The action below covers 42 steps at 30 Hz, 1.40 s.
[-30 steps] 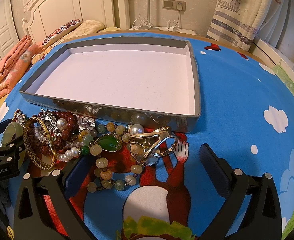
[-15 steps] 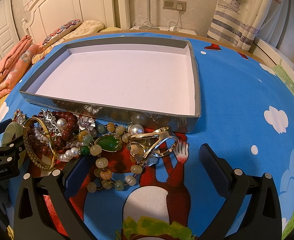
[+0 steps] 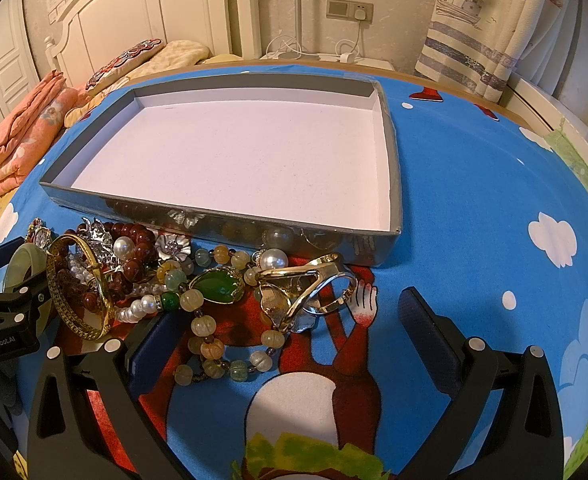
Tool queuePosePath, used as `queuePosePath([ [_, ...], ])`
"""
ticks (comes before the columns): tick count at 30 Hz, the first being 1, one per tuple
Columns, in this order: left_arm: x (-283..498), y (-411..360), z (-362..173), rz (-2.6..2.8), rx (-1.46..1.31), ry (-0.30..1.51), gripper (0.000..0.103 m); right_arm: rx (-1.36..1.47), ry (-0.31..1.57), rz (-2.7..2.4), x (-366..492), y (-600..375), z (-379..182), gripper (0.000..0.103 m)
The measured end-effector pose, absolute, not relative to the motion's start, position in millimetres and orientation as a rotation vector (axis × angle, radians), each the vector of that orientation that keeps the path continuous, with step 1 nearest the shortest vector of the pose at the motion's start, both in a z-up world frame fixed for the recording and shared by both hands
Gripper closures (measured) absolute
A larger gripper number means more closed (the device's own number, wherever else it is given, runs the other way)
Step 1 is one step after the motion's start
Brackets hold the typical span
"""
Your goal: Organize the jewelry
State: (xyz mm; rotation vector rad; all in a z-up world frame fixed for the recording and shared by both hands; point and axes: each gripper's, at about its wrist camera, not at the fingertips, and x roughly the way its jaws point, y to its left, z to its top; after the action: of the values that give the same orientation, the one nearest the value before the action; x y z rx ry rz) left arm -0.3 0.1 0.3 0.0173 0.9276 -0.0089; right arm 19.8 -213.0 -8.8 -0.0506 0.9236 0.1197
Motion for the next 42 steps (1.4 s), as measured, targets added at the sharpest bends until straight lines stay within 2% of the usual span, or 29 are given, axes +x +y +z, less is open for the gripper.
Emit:
queuePosePath([
  [22, 1.2, -0.7, 2.9, -0.013, 0.019, 0.952, 0.002, -0.067, 0.955, 0.141, 19.1, -213.1, -6.3, 0.004],
  [36, -32.9, 5.6, 1.2, -0.081, 0.045, 0.955, 0.002, -0.115, 0.989, 0.248, -8.4, -220.7, -4.6, 0.004],
  [42, -60.1, 27.5, 6.1, -0.157, -0.067, 0.916, 0.002, -0.029, 0.902, 0.420, -24.5, -224.8, 10.7, 0.004],
])
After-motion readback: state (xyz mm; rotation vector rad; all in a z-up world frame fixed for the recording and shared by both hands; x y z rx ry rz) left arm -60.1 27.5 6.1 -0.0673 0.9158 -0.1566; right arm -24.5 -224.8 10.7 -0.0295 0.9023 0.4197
